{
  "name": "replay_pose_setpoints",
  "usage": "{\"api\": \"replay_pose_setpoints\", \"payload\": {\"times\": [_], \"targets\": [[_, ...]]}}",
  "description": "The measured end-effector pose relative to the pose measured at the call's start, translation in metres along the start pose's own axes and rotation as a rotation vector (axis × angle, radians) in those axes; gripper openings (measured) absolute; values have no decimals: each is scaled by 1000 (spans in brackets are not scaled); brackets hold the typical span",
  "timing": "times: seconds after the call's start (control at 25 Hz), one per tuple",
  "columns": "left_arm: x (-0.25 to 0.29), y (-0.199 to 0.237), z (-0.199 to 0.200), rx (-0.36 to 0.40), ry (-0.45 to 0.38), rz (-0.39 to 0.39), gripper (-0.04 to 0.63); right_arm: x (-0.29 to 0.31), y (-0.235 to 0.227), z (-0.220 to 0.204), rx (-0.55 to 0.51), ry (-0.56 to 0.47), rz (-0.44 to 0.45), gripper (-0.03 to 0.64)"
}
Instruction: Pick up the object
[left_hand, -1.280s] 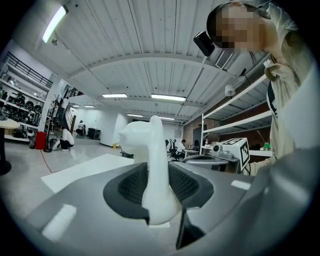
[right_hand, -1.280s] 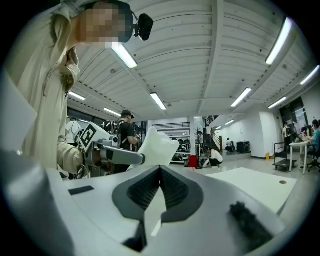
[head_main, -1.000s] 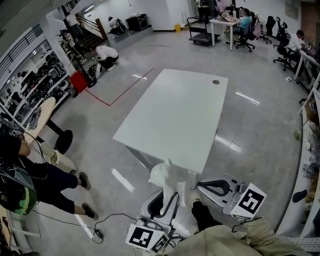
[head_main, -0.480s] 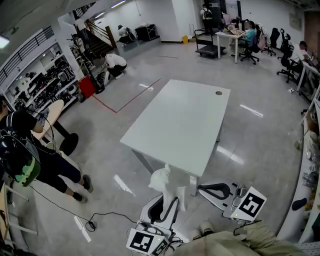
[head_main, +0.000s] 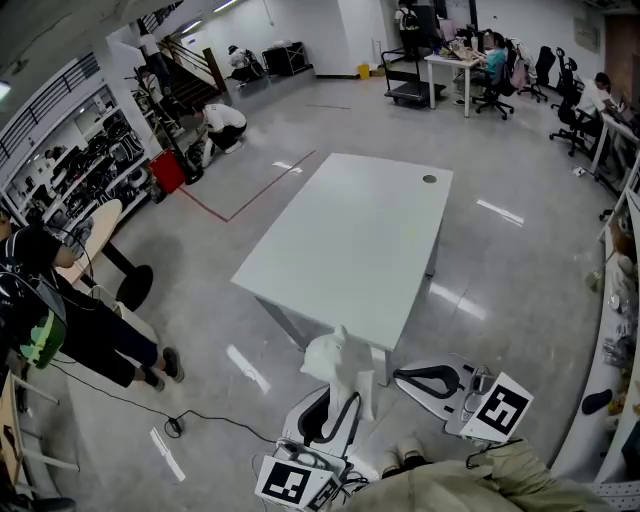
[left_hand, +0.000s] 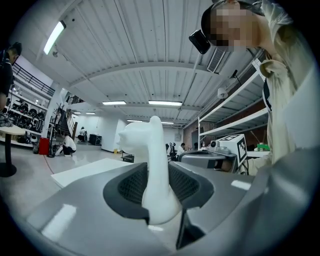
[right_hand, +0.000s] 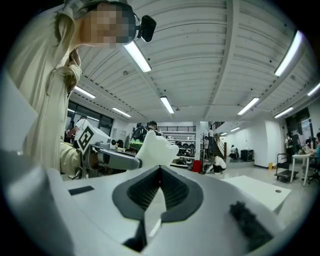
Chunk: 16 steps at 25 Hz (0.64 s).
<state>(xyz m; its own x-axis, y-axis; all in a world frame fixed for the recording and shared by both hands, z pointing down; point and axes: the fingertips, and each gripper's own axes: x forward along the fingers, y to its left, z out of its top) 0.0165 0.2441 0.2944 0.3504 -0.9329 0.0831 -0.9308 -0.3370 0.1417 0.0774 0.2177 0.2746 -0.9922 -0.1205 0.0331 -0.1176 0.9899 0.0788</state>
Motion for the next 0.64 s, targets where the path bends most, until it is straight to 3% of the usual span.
{"api": "replay_pose_setpoints", "payload": {"times": [0.64], "targets": [[24,9,13,27,-33,2,135,-7,-26,7,1,-12,-27,3]]}}
